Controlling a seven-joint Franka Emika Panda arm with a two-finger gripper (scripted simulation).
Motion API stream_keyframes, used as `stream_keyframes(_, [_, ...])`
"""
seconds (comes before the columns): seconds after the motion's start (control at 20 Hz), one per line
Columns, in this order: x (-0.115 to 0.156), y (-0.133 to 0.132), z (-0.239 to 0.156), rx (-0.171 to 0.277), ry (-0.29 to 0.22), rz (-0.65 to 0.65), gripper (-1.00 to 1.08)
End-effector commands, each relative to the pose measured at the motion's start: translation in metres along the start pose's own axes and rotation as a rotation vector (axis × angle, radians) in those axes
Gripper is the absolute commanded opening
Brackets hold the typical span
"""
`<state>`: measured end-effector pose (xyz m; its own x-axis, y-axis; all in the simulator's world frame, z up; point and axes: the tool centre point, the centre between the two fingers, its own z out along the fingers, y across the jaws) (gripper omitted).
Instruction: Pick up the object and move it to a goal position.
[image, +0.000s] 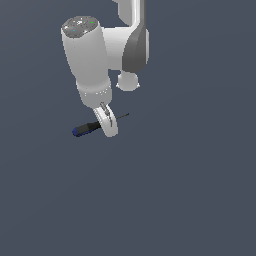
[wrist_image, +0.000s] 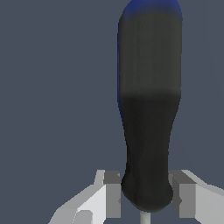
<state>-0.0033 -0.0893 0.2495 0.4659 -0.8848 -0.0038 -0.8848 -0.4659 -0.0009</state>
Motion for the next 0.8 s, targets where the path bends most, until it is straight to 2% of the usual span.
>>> stream_keyframes(0.0, [0.007,0.015,-0.025,0.0,0.001,0.0,-1.0])
stream_keyframes(0.4, [0.024,0.048,-0.086,-0.001,0.002,0.0,-1.0])
stream_keyframes(0.75, [0.031,0.059,-0.109,-0.001,0.004,-0.001,-1.0])
